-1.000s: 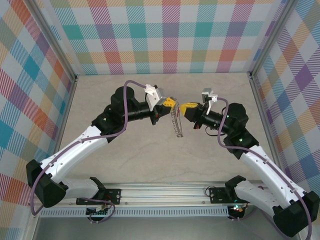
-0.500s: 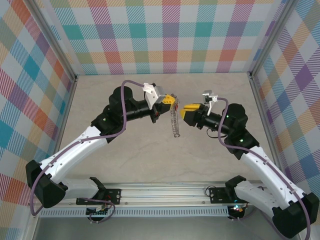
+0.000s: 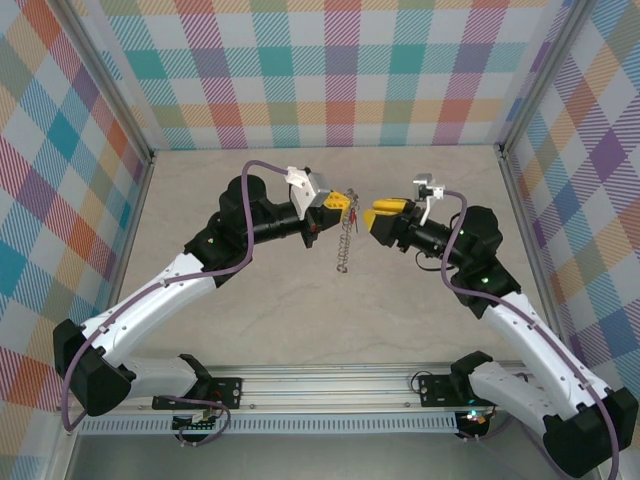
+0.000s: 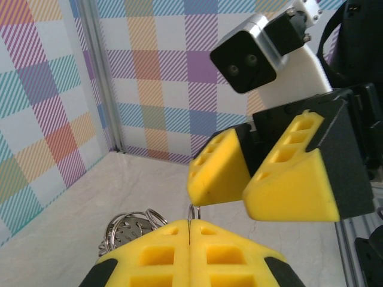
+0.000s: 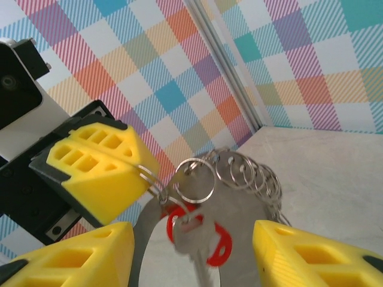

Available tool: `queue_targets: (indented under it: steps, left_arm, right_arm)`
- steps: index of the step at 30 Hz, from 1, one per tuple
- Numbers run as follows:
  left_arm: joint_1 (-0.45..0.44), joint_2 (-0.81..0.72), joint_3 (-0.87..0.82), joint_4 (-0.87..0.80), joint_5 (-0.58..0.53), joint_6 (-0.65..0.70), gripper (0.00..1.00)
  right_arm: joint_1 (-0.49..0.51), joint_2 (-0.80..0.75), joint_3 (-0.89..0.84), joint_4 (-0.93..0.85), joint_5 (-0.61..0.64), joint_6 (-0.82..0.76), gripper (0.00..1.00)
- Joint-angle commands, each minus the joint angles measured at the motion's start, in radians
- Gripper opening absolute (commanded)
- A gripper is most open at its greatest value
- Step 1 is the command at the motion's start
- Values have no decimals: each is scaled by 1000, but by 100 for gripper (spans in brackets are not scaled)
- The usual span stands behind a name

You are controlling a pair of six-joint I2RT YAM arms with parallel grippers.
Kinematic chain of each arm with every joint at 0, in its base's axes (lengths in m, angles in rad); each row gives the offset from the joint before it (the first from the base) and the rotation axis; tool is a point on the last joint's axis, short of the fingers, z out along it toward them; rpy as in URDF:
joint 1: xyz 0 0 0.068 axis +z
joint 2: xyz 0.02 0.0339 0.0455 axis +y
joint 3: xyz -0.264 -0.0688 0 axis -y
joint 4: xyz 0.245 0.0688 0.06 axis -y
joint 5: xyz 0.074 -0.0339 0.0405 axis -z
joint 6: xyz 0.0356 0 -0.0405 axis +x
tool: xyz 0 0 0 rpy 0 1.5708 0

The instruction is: Put the keys on the keyring

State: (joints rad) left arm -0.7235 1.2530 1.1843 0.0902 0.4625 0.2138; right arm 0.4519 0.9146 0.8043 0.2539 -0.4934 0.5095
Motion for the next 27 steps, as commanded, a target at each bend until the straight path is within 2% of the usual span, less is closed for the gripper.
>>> queue_targets:
  steps: [1,15,27]
  left_arm:
    - [16,-15,-2,77,37,-28,0]
    - [66,-11,-15,100,80,-70,0]
    - [91,-24,-28,120,106,-116,0]
  right_arm:
    - [-4,25,40,103,-31,19,55]
    - [-14,82,-3,218,-35,73,56]
    - [-35,137,-51,394,-67,177,57]
